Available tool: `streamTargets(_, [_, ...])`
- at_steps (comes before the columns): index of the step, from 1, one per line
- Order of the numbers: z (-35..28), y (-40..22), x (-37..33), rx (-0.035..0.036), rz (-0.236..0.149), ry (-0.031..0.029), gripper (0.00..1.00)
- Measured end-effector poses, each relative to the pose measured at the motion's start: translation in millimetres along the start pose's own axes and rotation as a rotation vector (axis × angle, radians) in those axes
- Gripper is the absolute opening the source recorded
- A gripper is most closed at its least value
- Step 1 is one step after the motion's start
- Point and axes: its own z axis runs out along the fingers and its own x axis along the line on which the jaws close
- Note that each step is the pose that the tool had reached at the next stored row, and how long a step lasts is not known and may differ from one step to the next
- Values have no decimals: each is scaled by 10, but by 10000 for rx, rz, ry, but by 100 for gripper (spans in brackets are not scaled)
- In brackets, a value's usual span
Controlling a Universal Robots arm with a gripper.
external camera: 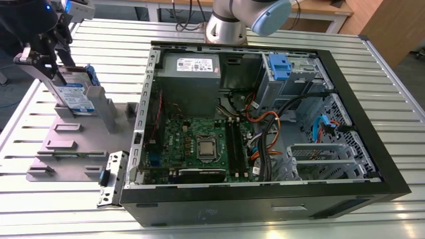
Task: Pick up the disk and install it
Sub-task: 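Pick up the disk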
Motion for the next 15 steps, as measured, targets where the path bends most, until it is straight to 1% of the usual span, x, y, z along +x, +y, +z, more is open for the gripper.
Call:
streamTargets(2, [0, -12, -1, -1, 0, 1, 59])
streamTargets(8, [0, -14, -1, -1, 0, 1, 59])
streamTargets(9, [0, -14, -1, -1, 0, 1, 57])
streamTargets(11, [0, -15, -1, -1, 0, 1, 45])
streamTargets(13, [-1, -15, -1, -2, 0, 2, 45])
streamTargets(14, [0, -16, -1, -1, 0, 1, 39])
streamTargets(15, [0, -16, -1, -1, 0, 1, 39])
